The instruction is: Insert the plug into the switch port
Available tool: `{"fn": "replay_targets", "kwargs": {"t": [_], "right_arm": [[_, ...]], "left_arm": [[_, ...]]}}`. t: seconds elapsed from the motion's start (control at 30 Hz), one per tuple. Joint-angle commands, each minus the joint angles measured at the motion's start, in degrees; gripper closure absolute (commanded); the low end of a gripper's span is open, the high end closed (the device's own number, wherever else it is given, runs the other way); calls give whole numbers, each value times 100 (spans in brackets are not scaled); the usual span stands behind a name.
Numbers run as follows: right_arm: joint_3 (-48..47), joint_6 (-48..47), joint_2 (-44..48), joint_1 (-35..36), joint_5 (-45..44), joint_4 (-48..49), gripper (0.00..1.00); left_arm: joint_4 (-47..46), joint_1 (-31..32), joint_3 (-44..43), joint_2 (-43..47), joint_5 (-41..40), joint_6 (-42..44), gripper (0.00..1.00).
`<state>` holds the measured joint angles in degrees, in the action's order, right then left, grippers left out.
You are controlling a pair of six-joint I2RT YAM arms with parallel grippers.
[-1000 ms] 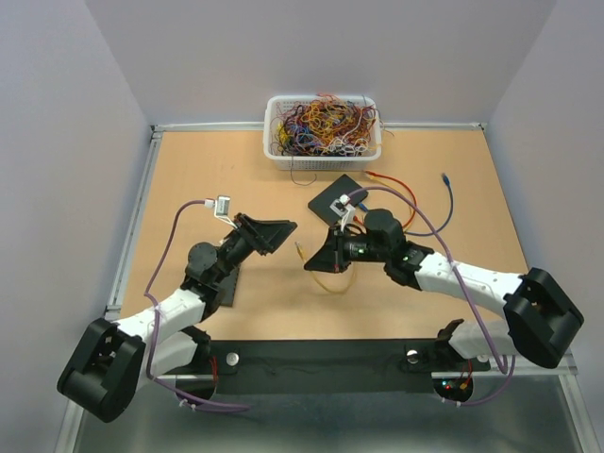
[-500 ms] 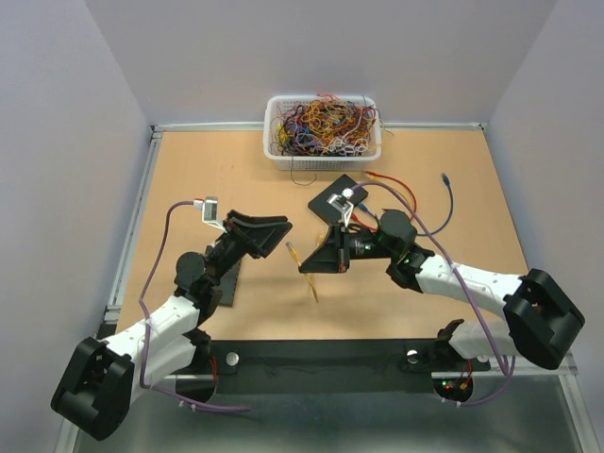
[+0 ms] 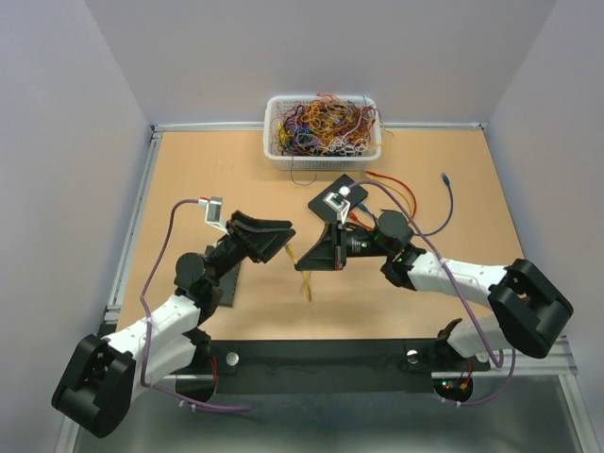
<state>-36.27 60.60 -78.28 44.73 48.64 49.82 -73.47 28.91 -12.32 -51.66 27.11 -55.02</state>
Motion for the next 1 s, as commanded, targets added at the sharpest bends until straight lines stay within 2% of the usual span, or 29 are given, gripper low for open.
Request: {"fn": "replay_targets", "kwargs": {"t": [0.0, 0.2, 0.33, 0.5, 0.6, 0.7, 0.77, 0.9, 0.97], "right_arm": [[-284, 75, -91, 45, 5, 625, 99], [-381, 57, -284, 44, -56, 660, 99], [-354, 75, -363, 45, -171, 722, 100], [-337, 93, -390, 44, -294, 783, 100], [-319, 119, -434, 45, -364, 818, 100], [-275, 163, -460, 45, -460, 854, 100], [-266, 172, -486, 36, -496, 871, 100], [-240, 181, -557, 44, -496, 898, 99], [-223, 154, -583, 45, -505, 889, 88]], "left_arm": [[-774, 45, 80, -72, 286, -52, 32], [-915, 45, 107, -90, 356, -87, 38], [-923, 36, 151, -46, 339, -87, 50], [-915, 45, 177, -55, 321, -70, 55], [-923, 45, 177, -55, 321, -79, 66], [-915, 36, 194, -46, 312, -70, 90], [-845, 45, 203, -29, 251, -78, 98], [-721, 45, 212, 59, 180, -70, 100], [-538, 45, 186, 129, 128, -26, 100]]}}
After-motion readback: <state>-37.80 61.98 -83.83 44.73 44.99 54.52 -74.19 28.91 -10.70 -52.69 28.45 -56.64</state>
